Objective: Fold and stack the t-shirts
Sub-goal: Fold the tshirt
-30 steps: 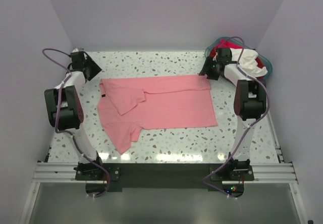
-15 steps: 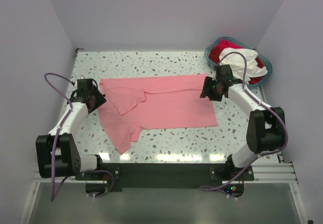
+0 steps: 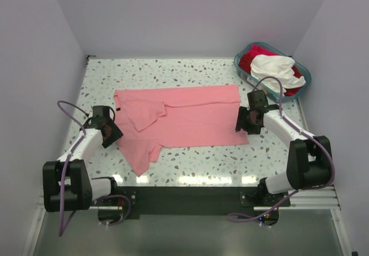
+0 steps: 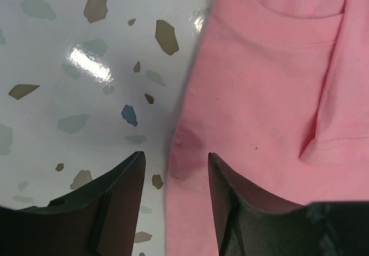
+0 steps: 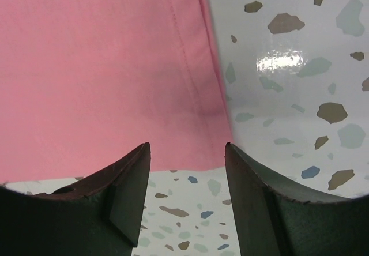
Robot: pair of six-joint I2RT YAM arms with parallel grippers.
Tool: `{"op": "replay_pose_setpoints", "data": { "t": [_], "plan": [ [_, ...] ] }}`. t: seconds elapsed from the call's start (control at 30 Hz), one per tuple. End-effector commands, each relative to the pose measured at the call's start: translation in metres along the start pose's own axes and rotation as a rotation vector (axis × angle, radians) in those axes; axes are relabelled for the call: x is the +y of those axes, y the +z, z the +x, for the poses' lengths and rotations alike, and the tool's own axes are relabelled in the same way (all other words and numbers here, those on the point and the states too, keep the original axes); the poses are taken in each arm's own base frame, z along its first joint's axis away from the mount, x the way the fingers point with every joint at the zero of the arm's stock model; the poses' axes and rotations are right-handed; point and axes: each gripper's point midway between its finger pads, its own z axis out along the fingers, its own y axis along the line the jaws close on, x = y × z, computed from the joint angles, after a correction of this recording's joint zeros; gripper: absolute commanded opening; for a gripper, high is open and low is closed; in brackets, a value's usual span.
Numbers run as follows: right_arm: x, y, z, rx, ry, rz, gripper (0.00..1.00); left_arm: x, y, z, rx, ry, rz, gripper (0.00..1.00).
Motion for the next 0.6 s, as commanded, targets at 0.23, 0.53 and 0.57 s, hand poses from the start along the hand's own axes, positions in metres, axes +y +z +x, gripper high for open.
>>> {"op": "replay_pose_setpoints", "data": {
  "t": [0.23,0.53,0.57],
  "plan": [
    [-0.017,-0.001,0.004,-0.028,-0.004,0.075,0.59,0.008,0.020,0.025,0.060,0.001,-0.006,0.42],
    [-0.031,0.004,0.014,0.006,0.064,0.104,0.56,0.007,0.019,0.025,0.055,0.009,0.000,0.07],
    [-0.034,0.004,0.015,0.009,0.069,0.110,0.56,0.007,0.019,0.024,0.053,0.012,0.002,0.05]
  ]
}}
